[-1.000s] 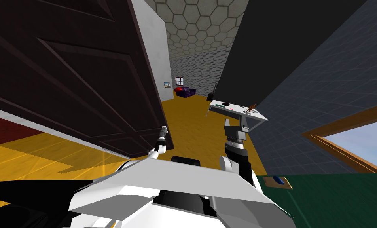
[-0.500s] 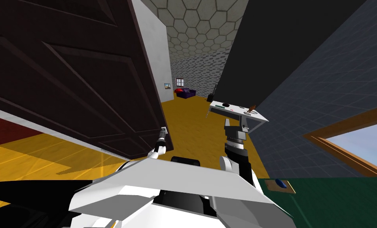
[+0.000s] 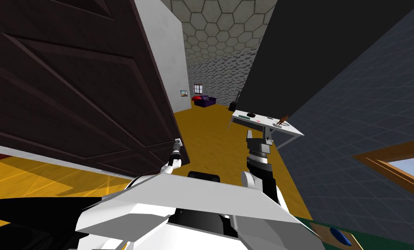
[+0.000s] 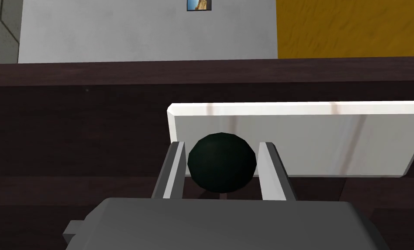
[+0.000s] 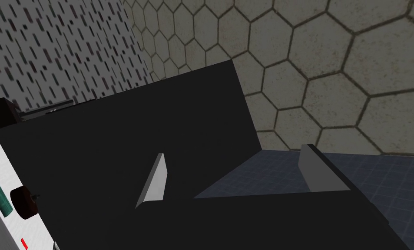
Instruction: Push the door open
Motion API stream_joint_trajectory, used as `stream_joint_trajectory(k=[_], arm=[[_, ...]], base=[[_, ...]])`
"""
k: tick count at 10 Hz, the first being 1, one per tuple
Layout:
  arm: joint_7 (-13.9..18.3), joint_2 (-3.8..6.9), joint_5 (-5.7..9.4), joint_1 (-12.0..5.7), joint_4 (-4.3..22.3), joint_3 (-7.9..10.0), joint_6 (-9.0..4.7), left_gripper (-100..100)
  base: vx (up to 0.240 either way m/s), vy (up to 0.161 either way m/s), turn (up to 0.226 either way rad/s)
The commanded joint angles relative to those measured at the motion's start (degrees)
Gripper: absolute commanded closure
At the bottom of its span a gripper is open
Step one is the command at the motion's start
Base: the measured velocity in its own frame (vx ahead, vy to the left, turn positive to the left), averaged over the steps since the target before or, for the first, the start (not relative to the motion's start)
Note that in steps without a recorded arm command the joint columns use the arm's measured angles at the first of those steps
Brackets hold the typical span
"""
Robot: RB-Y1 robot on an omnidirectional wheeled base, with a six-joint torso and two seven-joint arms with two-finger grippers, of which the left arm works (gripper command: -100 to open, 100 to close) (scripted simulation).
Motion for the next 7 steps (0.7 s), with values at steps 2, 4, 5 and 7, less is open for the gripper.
stream_joint_trajectory(k=[2, 4, 5, 7], arm=[[-0.9, 0.4, 1.21, 0.36, -0.5, 1.81, 0.6, 100], [-1.3, 0.73, 1.92, 0.35, -0.4, 2.84, 0.67, 100], [-1.6, 0.91, 2.32, 0.34, -0.4, 3.43, 0.71, 100], [-1.4, 0.72, 2.19, 0.2, 0.3, 3.18, 0.65, 100]], base=[[0.18, -0.031, 0.055], [0.204, -0.016, 0.048], [0.215, -0.001, 0.033], [0.11, 0.013, 0.017]])
